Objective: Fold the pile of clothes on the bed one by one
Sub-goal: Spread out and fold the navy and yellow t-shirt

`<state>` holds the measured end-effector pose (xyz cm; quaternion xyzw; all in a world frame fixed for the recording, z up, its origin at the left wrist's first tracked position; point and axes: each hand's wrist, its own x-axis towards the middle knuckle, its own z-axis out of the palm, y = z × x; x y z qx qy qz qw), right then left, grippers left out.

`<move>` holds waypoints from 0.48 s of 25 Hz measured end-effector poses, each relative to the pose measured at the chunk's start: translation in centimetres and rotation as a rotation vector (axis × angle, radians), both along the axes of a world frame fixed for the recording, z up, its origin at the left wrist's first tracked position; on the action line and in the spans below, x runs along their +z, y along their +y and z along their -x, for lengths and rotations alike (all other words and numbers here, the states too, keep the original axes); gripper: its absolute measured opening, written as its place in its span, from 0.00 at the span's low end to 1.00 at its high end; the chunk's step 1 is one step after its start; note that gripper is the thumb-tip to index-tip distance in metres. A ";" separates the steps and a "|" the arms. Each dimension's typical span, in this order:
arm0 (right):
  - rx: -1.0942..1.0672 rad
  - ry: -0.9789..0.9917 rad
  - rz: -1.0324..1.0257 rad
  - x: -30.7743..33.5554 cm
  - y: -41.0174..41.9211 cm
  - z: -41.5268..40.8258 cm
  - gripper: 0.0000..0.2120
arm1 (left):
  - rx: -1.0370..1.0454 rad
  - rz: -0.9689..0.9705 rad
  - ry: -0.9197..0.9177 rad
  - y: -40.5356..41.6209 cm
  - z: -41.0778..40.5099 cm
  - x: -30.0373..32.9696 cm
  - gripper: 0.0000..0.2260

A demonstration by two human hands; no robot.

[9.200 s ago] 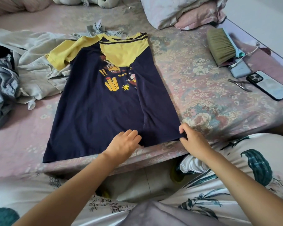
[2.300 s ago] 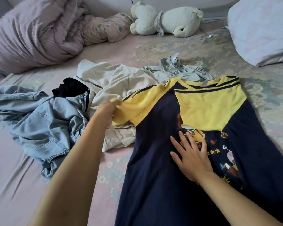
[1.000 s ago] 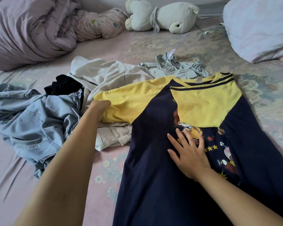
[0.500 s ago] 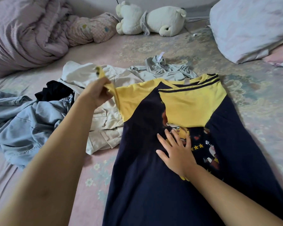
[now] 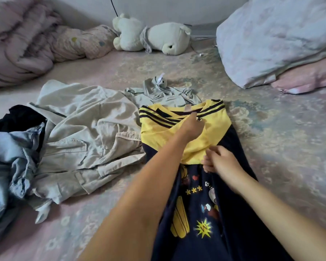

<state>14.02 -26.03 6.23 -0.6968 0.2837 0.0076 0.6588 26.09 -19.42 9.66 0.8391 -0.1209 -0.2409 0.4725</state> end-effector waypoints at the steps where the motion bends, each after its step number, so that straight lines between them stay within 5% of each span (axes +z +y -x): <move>1: 0.015 -0.005 0.183 0.4 -0.3 -1.4 0.11 | -0.006 -0.053 -0.137 1.3 -0.2 -0.4 0.18; 4: 0.046 0.096 0.556 1.4 -1.3 -7.7 0.17 | -0.045 -0.337 -0.489 6.9 -2.8 -1.2 0.20; 9: 0.067 0.383 0.669 -0.5 -2.3 -14.8 0.31 | 0.008 -0.557 -0.571 11.6 -10.5 -1.9 0.18; 12: 0.019 0.345 0.831 -1.0 -2.2 -16.3 0.33 | -0.136 -0.758 -0.597 11.8 -13.1 -2.1 0.16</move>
